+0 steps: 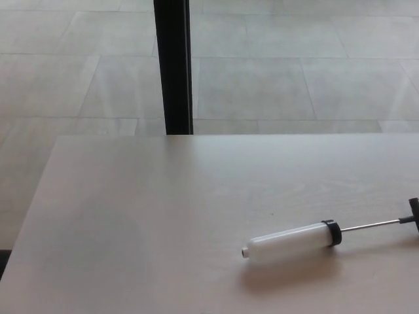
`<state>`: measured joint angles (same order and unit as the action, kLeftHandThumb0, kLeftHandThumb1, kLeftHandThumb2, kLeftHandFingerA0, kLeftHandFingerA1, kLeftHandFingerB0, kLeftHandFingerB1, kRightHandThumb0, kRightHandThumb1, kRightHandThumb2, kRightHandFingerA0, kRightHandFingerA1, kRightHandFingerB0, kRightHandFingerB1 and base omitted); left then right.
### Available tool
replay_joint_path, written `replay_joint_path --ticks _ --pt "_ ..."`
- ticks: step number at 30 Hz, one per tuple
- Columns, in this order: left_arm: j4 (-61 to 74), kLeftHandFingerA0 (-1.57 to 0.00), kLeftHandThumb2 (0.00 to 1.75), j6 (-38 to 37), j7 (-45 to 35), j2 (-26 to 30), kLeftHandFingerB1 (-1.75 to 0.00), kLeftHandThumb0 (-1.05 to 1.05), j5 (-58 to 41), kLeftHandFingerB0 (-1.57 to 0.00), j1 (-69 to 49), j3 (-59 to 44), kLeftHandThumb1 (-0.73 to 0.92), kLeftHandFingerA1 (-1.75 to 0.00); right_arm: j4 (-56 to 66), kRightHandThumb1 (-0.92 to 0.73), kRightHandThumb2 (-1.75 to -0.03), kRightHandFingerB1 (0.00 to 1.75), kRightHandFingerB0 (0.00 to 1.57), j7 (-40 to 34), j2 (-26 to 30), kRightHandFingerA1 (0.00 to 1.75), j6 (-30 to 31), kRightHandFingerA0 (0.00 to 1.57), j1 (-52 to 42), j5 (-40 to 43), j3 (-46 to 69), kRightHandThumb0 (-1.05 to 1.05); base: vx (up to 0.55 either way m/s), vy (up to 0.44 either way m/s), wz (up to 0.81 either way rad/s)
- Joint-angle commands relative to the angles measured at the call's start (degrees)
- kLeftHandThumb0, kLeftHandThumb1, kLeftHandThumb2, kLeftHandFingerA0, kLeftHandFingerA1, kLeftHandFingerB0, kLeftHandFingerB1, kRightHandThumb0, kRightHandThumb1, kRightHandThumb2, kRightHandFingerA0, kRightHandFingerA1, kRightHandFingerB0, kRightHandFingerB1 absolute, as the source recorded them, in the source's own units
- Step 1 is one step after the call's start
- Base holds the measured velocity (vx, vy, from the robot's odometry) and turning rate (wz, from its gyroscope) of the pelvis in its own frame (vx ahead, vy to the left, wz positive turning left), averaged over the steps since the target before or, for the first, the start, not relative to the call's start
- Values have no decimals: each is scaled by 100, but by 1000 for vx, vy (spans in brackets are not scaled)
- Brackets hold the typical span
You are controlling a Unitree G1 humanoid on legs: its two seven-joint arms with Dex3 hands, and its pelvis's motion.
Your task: The robot uses its left hand to lift the air pump kept on the middle of the desk and use the right hand to compress the handle
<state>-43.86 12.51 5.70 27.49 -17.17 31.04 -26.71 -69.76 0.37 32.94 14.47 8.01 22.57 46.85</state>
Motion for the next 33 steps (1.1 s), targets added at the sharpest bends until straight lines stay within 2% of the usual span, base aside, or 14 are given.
replay_joint_path --ticks 1,6,7,10,14,17,19,20,21,25,26,27,28,33 --pt "1662 -28 63 756 -502 -459 -43 -65 667 -24 -34 1529 79 -56 -136 -86 -65 41 38 -144 94 70 163 40 22 198 13 -59 0 0 0" --pt "3215 -34 99 1236 -579 -831 -51 -62 983 -15 -197 2827 55 -65 -117 -88 -66 41 32 -182 56 70 159 35 -10 312 114 -58 0 0 0" --pt "3406 -26 62 1291 -609 -820 -43 -69 1152 -27 -223 3114 75 -57 -115 -89 -66 40 31 -174 49 67 125 32 -19 321 124 -58 0 0 0" --pt "3815 -46 97 1182 -677 -810 -55 -74 1581 -25 -260 3794 59 -82 -127 -88 -66 40 31 -299 66 68 103 33 40 328 144 -59 0 0 0" --pt "4007 -36 62 1445 -623 -924 -49 -71 2015 -30 -109 4606 72 -74 -106 -71 -101 45 12 -337 142 61 149 22 79 411 245 -66 0 0 0" --pt "3966 -37 62 1292 -576 -905 -48 -73 2354 -32 -127 5019 73 -70 -16 -90 -66 32 10 -642 209 61 109 15 137 342 231 -64 0 0 0" --pt "3956 -39 102 1155 -543 -909 -53 -74 2480 -19 -177 5197 58 -72 37 -72 -96 47 7 -925 315 60 76 12 243 420 354 -66 0 0 0" --pt "4006 -29 63 1126 -527 -891 -51 -79 2577 -29 -219 5367 72 -75 88 -65 -116 51 0 -912 445 54 -129 2 358 617 590 -34 0 0 0" --pt "4036 -29 64 1141 -501 -878 -51 -81 2598 -29 -232 5423 71 -76 106 -90 -67 38 13 -940 510 57 -201 10 414 624 627 -61 0 0 0" --pt "4139 -26 68 1301 -661 -657 -47 -83 2804 -25 -106 5742 70 -68 270 -69 -96 48 7 -1174 809 58 -575 11 911 567 693 -64 0 0 0" --pt "4176 -25 63 1398 -678 -655 -46 -80 2810 -28 -81 5796 75 -68 332 -88 -66 39 11 -1077 886 57 -596 12 1009 593 722 -62 0 0 0" --pt "4212 -27 103 1473 -699 -659 -54 -85 2818 -21 -56 5851 61 -68 403 -67 -97 48 6 -1045 947 61 -627 15 1124 604 740 -65 0 0 0" --pt "4284 -22 63 1588 -742 -641 -47 -83 2837 -27 -20 5913 76 -72 474 -67 -96 48 5 -921 994 59 -656 12 1253 634 753 -65 0 0 0" --pt "4293 -24 63 1775 -833 -767 -47 -86 2837 -27 74 6098 76 -67 1309 -67 -100 47 8 -778 1014 64 -438 22 1536 422 485 -68 0 0 0"
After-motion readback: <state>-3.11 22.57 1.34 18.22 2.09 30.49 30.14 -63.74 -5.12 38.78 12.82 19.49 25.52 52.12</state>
